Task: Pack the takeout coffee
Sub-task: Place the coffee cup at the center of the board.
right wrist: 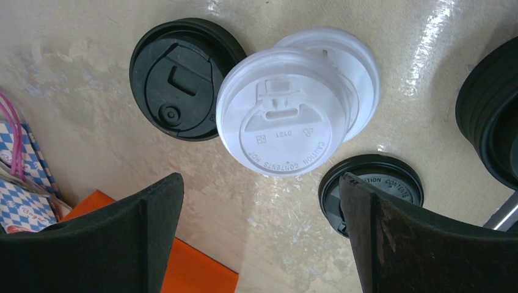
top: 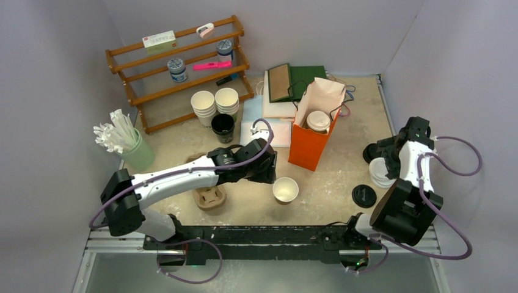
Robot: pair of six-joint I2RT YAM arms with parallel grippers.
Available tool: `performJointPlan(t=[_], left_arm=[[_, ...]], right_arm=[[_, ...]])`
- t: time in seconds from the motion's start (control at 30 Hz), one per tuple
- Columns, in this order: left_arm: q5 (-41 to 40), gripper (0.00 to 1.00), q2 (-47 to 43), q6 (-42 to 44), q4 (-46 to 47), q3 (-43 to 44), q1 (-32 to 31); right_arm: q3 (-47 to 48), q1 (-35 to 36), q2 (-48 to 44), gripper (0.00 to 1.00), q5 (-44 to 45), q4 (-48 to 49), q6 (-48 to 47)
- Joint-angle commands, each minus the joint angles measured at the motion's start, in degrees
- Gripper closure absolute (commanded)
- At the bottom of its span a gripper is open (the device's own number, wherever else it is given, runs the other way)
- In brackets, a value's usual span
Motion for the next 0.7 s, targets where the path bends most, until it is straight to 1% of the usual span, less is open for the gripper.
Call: performJointPlan(t=[0.0,0.13,0.33,0.57,0.67], left_arm=[[-3.1,0.44,-4.5,2.5,-3.2,1.0,0.0],[-6.0,0.44,-5.8,3.8,-4.3,1.7,0.1],[-5.9,0.43,-6.9,5.7,-4.6,1.7,0.5],[-7.6,0.43,-9.1,6.1,-3.8,-0.5,0.5],[-7.4,0.43,-8.4,5.5,-4.2,-0.4,0.5]], right_arm=[[-0.1,-0.6,1.9,0.02,0.6,2.3,0.0],[-0.1,-0.6,3.6,0.02,3.1,2.1,0.2],[-0.4,-0.6,5.9,0.01,3.7,2.6,-0.3],[-0.8,-0.6,8.7,0.01,4.6,2.4,-0.6],[-1.4,-0.6,8.6,0.05,4.9,2.9,-0.4]])
